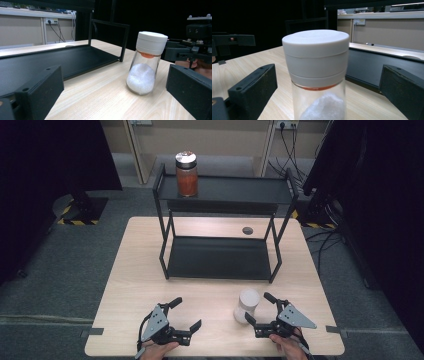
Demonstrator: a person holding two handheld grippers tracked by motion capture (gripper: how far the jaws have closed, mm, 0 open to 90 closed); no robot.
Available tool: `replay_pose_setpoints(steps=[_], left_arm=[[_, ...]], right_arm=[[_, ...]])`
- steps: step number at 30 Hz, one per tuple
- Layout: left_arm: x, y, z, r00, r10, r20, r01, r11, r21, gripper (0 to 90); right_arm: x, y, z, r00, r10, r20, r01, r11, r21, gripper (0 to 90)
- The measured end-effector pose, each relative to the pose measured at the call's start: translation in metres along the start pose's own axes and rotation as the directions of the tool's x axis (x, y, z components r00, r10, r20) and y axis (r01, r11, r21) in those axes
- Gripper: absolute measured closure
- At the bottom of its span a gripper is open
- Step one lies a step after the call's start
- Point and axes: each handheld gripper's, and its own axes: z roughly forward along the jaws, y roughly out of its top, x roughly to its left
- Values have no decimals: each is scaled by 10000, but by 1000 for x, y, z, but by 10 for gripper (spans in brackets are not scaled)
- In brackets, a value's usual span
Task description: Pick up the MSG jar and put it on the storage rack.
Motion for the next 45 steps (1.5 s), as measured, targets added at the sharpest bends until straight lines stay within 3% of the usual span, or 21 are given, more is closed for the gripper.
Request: replay_pose_setpoints(steps=[8, 19, 25, 29, 45], left_arm=[[0, 0, 1, 10000, 20, -2, -20, 10000, 71, 9], [0, -2, 1, 10000, -9, 29, 9, 10000, 87, 8], [0, -2, 2, 10000, -7, 39, 7, 9999, 141, 8], [0, -2, 2, 10000, 9, 63, -10, 9999, 154, 9], [-3, -3, 3, 9998, 184, 38, -184, 9995, 237, 9]], right_arm=[[3, 4, 12, 9990, -403, -186, 405, 9991, 128, 101], [4, 8, 18, 9975, -686, -166, 693, 9967, 433, 344], [5, 14, 17, 9971, -746, -135, 753, 9952, 628, 350], [7, 16, 15, 9947, -1029, -44, 1029, 9932, 540, 350], [2, 39, 14, 9960, -839, -320, 854, 9950, 510, 350]])
